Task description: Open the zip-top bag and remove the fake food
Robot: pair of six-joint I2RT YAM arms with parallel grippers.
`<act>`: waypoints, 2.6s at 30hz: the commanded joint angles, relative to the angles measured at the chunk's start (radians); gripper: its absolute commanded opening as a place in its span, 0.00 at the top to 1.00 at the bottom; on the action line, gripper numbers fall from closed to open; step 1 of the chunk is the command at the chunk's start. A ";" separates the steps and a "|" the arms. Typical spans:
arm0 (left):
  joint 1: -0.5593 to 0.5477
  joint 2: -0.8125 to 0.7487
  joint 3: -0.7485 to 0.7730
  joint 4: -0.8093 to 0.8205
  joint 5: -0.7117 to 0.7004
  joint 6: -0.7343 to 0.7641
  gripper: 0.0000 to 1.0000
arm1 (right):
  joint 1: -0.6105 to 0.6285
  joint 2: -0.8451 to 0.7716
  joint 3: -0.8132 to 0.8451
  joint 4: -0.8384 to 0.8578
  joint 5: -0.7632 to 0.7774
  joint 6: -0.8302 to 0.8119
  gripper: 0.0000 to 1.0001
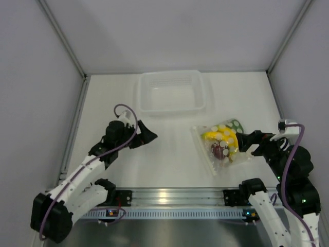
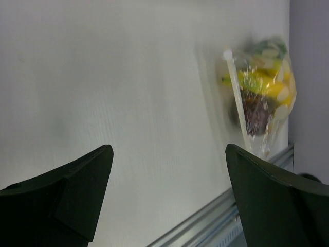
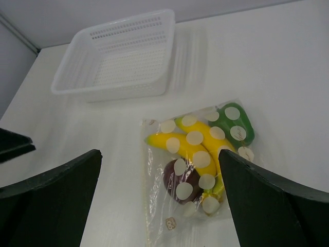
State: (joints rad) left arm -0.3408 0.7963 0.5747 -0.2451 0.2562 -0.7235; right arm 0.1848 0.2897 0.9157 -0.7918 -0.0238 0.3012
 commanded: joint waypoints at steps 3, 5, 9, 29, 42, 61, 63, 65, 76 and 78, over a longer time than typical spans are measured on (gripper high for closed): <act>-0.330 0.199 -0.049 0.490 -0.050 -0.220 0.03 | -0.015 -0.003 -0.011 0.065 -0.045 0.022 0.01; -0.406 0.314 -0.041 0.571 -0.092 -0.278 0.03 | -0.015 -0.004 -0.017 0.071 -0.056 0.030 0.01; -0.577 0.521 -0.006 0.821 -0.170 -0.352 0.04 | -0.015 -0.007 -0.026 0.092 -0.076 0.044 0.01; -0.698 1.227 0.303 1.236 -0.118 -0.438 0.42 | -0.015 0.000 0.020 0.104 -0.145 0.088 0.01; -0.659 1.054 0.306 1.103 0.076 -0.190 1.00 | -0.015 0.006 0.006 0.098 -0.136 0.067 0.01; -0.584 0.706 0.988 -0.499 0.043 0.720 1.00 | -0.015 -0.106 -0.172 0.262 -0.200 0.055 0.01; -0.584 0.650 0.982 -0.548 0.092 0.860 1.00 | -0.015 -0.121 -0.198 0.304 -0.237 0.072 0.01; -0.584 0.600 0.962 -0.588 0.117 0.979 1.00 | -0.015 -0.115 -0.204 0.321 -0.278 0.067 0.01; -0.726 0.383 0.815 -0.640 0.193 1.176 1.00 | -0.008 -0.119 -0.296 0.560 -0.827 0.061 0.01; -0.783 0.368 0.783 -0.640 0.180 1.200 1.00 | -0.004 -0.119 -0.317 0.650 -0.909 0.091 0.01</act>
State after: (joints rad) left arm -1.0500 1.1969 1.3941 -0.8955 0.4072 0.3779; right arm 0.1848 0.1825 0.6132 -0.3523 -0.7036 0.3573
